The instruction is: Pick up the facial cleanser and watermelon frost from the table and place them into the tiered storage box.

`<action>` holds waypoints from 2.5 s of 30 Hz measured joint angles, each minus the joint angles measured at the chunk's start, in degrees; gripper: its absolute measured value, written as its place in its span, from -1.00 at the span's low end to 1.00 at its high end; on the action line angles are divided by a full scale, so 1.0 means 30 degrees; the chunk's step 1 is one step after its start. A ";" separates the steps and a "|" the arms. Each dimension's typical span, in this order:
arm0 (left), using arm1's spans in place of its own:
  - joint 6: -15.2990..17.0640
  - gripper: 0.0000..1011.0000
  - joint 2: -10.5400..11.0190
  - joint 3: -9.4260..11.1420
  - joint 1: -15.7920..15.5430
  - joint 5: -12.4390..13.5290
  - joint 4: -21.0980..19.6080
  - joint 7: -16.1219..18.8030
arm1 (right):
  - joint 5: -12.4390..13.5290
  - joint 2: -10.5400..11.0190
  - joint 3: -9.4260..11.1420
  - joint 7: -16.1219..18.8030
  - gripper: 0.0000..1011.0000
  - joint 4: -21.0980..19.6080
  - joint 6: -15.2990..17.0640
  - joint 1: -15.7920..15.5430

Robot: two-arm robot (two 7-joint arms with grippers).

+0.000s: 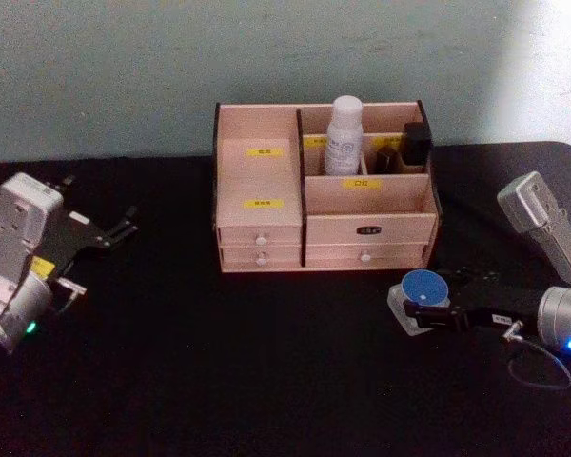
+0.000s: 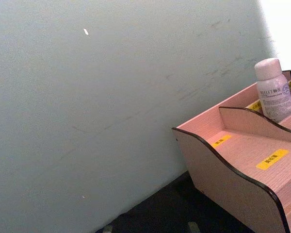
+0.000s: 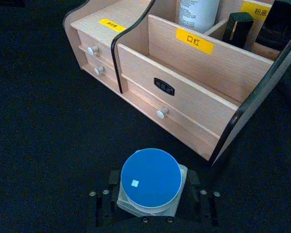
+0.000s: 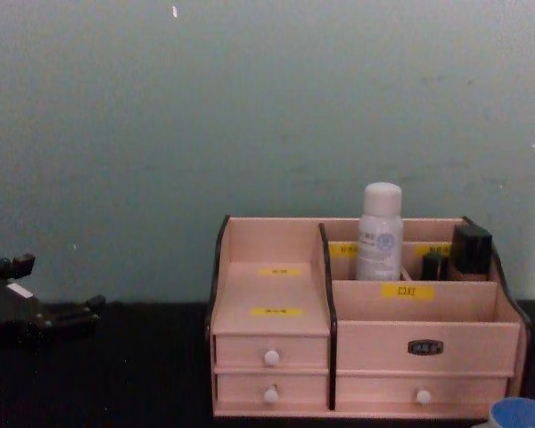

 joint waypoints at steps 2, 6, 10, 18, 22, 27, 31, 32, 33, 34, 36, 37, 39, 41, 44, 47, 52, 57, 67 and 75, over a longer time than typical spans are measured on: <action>0.0000 0.98 0.0000 0.0000 -0.0001 0.0000 0.0001 0.0001 | 0.0001 -0.0001 0.0000 -0.0005 0.65 -0.0002 0.0003 -0.0003; 0.0000 0.98 0.0000 0.0000 -0.0001 0.0000 0.0000 -0.0001 | 0.0011 0.0000 0.0003 -0.0006 0.44 -0.0012 0.0003 -0.0003; 0.0000 0.98 0.0000 -0.0001 -0.0001 0.0000 0.0000 0.0001 | 0.0014 -0.0001 0.0003 -0.0006 0.43 -0.0013 0.0007 -0.0003; 0.0000 0.98 0.0000 0.0000 -0.0001 0.0000 0.0000 0.0001 | 0.0016 -0.0001 0.0002 -0.0005 0.43 -0.0013 0.0018 -0.0003; 0.0000 0.98 0.0000 0.0000 -0.0001 0.0000 0.0000 0.0000 | 0.0017 -0.0001 0.0001 -0.0004 0.43 -0.0012 0.0020 -0.0003; 0.0000 0.98 0.0000 0.0000 -0.0001 -0.0001 -0.0001 0.0001 | 0.0014 -0.0001 -0.0006 0.0014 0.43 -0.0011 0.0022 -0.0001; 0.0001 0.98 0.0000 0.0000 -0.0001 0.0000 0.0000 0.0001 | 0.0004 0.0085 -0.0071 0.0302 0.43 -0.0010 -0.0042 0.0046; 0.0000 0.98 0.0000 0.0000 -0.0001 0.0000 -0.0001 0.0000 | 0.0004 0.0136 -0.0095 0.0473 0.43 -0.0017 -0.0084 0.0070; 0.0000 0.98 0.0000 0.0000 -0.0001 0.0000 0.0000 0.0000 | 0.0037 0.0166 -0.0099 0.0597 0.43 -0.0035 -0.0117 0.0076; 0.0000 0.98 0.0000 -0.0001 0.0000 -0.0001 0.0000 0.0000 | 0.0071 0.0190 -0.0100 0.0673 0.43 -0.0055 -0.0147 0.0083; 0.0001 0.98 -0.0001 -0.0001 -0.0001 0.0000 0.0000 0.0000 | 0.0204 0.0280 -0.0114 0.0942 0.43 -0.0177 -0.0271 0.0141; -0.0001 0.98 0.0000 -0.0001 -0.0001 0.0000 0.0000 0.0000 | 0.0238 0.0305 -0.0127 0.1030 0.43 -0.0212 -0.0319 0.0170; 0.0001 0.98 0.0000 -0.0001 0.0000 0.0000 0.0000 0.0001 | 0.0299 0.0326 -0.0231 0.1291 0.43 -0.0263 -0.0491 0.0339; 0.0000 0.98 0.0000 -0.0001 -0.0001 0.0000 -0.0001 0.0000 | 0.0302 0.0262 -0.0377 0.1505 0.43 -0.0252 -0.0700 0.0609; 0.0000 0.98 0.0000 0.0000 -0.0002 -0.0001 0.0000 0.0000 | 0.0302 0.0077 -0.0550 0.1749 0.43 -0.0142 -0.0967 0.0976; 0.0000 0.98 0.0000 -0.0001 0.0000 0.0000 0.0000 0.0001 | 0.0305 -0.0329 -0.0863 0.2079 0.43 0.0068 -0.1285 0.1628; 0.0000 0.98 0.0000 0.0000 -0.0001 0.0000 0.0000 0.0001 | 0.0296 -0.1091 -0.1377 0.2485 0.43 0.0514 -0.1762 0.2689; 0.0000 0.98 0.0000 -0.0001 0.0000 -0.0001 0.0000 0.0000 | 0.0224 -0.1937 -0.1971 0.2864 0.43 0.1094 -0.2232 0.3916; 0.0000 0.98 0.0000 0.0000 -0.0002 0.0000 0.0000 0.0001 | -0.0183 -0.3269 -0.2951 0.3190 0.43 0.2565 -0.2769 0.5989; 0.0000 0.98 0.0000 0.0000 -0.0001 0.0000 0.0000 0.0000 | -0.0783 -0.4395 -0.3721 0.3380 0.43 0.4172 -0.3131 0.7447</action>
